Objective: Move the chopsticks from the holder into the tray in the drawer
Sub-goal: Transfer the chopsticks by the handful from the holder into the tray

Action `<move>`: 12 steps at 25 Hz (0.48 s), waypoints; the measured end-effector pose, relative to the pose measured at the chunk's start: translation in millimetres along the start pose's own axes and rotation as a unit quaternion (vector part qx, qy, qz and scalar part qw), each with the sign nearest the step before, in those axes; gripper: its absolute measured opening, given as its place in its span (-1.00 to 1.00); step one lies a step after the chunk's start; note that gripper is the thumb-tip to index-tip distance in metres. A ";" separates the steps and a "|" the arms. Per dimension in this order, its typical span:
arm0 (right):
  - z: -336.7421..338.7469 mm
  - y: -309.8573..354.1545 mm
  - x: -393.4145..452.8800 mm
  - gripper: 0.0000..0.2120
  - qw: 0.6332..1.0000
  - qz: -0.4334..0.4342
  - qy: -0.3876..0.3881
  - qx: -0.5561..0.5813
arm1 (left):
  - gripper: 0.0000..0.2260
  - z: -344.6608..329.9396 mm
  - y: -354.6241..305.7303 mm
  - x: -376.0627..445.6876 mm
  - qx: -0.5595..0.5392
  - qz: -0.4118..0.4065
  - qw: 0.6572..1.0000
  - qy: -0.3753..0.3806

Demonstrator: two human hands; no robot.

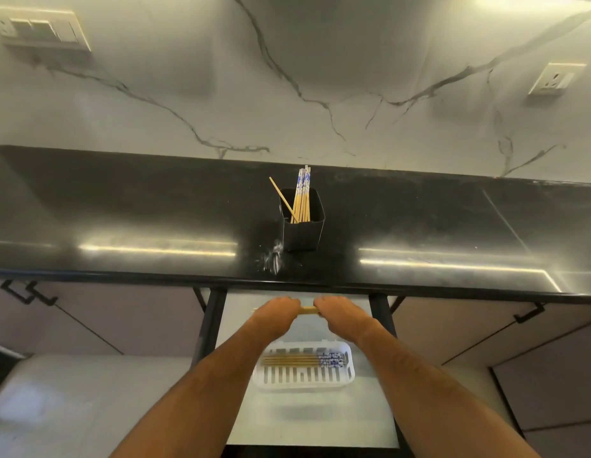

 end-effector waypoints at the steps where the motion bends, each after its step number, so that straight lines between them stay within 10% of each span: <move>1: -11.6 0.2 -3.6 -0.81 1.000 0.001 0.005 0.002 | -0.80 -13.2 1.2 -3.4 -0.011 -0.004 1.000 0.002; 12: -140.2 -4.4 -30.8 -0.63 0.997 0.004 0.076 0.016 | -0.74 -151.7 20.6 -32.5 -0.004 -0.011 1.000 0.029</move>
Point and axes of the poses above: each hand's wrist, its own x-axis towards the middle knuckle, its own z-axis out of the back of the hand, y = z × x, the point moved 5 cm from there along x, towards the middle knuckle, and after that the axes turned 8 degrees about -y, right-handed, at the moved point
